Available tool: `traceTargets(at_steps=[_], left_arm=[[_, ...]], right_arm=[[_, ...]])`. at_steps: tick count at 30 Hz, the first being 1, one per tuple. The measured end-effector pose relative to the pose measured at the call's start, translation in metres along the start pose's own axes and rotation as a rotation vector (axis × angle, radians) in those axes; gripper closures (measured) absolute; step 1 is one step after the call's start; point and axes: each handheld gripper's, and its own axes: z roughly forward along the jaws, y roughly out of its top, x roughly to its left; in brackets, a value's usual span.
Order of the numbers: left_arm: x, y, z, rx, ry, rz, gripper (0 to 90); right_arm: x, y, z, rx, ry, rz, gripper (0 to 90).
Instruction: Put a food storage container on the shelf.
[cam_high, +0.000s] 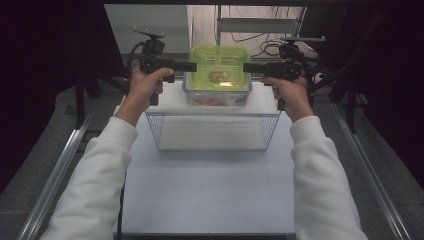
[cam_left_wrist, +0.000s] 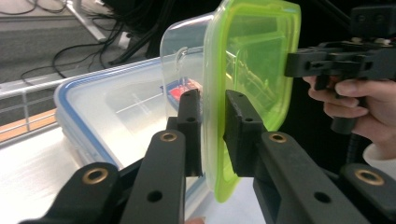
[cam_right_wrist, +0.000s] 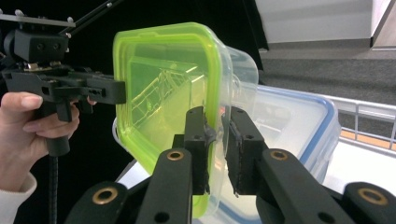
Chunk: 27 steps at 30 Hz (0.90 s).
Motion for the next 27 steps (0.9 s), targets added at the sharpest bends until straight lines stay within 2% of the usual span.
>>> traceTargets(at_steps=[2,4,10,18,22,25,27], left_arm=[[0.000,0.000,0.001,-0.013,0.003,-0.013,76.9],[0.000,0.002,0.002,-0.011,0.012,-0.006,76.3],[0.001,0.004,0.008,-0.021,0.049,-0.020,73.8],[0.005,0.002,0.011,-0.025,0.061,-0.041,68.5],[0.007,0.002,0.013,-0.021,0.076,-0.040,59.8],[0.007,0.002,0.015,-0.030,0.097,-0.041,49.6],[0.007,0.002,0.016,-0.031,0.096,-0.041,45.3]], right_arm=[[-0.001,0.001,0.002,-0.007,-0.007,0.000,77.7],[-0.003,0.001,0.004,-0.012,-0.013,0.010,77.1],[-0.009,0.002,0.013,-0.037,-0.024,0.019,73.8],[-0.017,0.001,0.022,-0.063,-0.031,0.060,70.0],[-0.019,-0.001,0.026,-0.044,-0.043,0.071,66.2],[-0.020,-0.003,0.025,-0.051,-0.038,0.083,65.2],[-0.019,-0.003,0.024,-0.051,-0.040,0.081,64.7]])
